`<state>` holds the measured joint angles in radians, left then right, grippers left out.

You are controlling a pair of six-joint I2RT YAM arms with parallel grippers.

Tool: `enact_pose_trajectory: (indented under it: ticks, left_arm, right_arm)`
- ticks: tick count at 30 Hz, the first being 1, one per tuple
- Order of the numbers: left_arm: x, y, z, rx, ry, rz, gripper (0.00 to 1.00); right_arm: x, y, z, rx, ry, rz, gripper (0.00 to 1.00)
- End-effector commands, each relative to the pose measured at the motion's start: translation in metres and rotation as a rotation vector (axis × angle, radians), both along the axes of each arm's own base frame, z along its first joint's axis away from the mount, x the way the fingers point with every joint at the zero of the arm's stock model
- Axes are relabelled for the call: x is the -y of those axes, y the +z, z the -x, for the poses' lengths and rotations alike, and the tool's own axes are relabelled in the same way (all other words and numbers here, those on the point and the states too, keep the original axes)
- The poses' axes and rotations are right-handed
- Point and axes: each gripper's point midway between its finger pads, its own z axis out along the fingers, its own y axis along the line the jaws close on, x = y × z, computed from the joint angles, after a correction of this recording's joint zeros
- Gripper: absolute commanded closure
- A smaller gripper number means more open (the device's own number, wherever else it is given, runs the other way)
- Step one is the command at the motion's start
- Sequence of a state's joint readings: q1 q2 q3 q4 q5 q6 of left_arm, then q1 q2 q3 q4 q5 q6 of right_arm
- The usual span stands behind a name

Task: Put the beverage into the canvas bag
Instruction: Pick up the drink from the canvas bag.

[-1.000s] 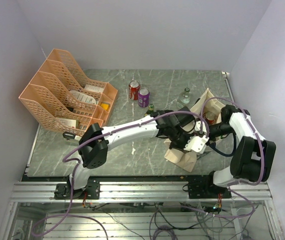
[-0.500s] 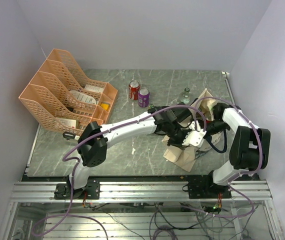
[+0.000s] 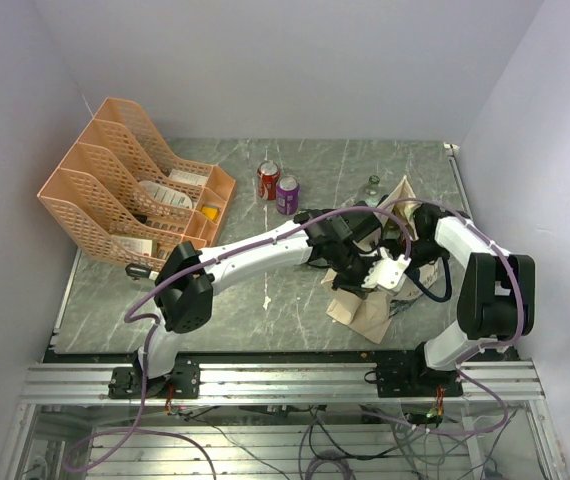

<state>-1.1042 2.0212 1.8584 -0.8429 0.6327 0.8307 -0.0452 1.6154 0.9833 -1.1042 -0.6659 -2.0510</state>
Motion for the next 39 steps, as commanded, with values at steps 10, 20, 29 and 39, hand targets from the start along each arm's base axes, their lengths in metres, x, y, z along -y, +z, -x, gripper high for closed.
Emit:
enact_pose_trajectory:
  ticks: [10,20,29,39]
  left_arm:
    - [-0.020,-0.011,-0.004,-0.018,0.046,-0.080,0.93]
    - [-0.019,-0.008,-0.007,-0.005,0.060,-0.074,0.93]
    - [-0.014,0.000,-0.010,-0.005,0.082,-0.049,0.93]
    - [-0.015,0.011,-0.010,-0.002,0.099,-0.029,0.93]
  right_arm:
    - [0.013,-0.064,0.021,0.128,0.481,0.179,0.13]
    - [0.003,-0.050,0.018,0.139,0.409,0.121,0.56]
    - [-0.016,0.003,0.005,0.177,0.231,-0.077,0.97]
    - [-0.010,0.056,-0.018,0.185,0.050,-0.237,1.00]
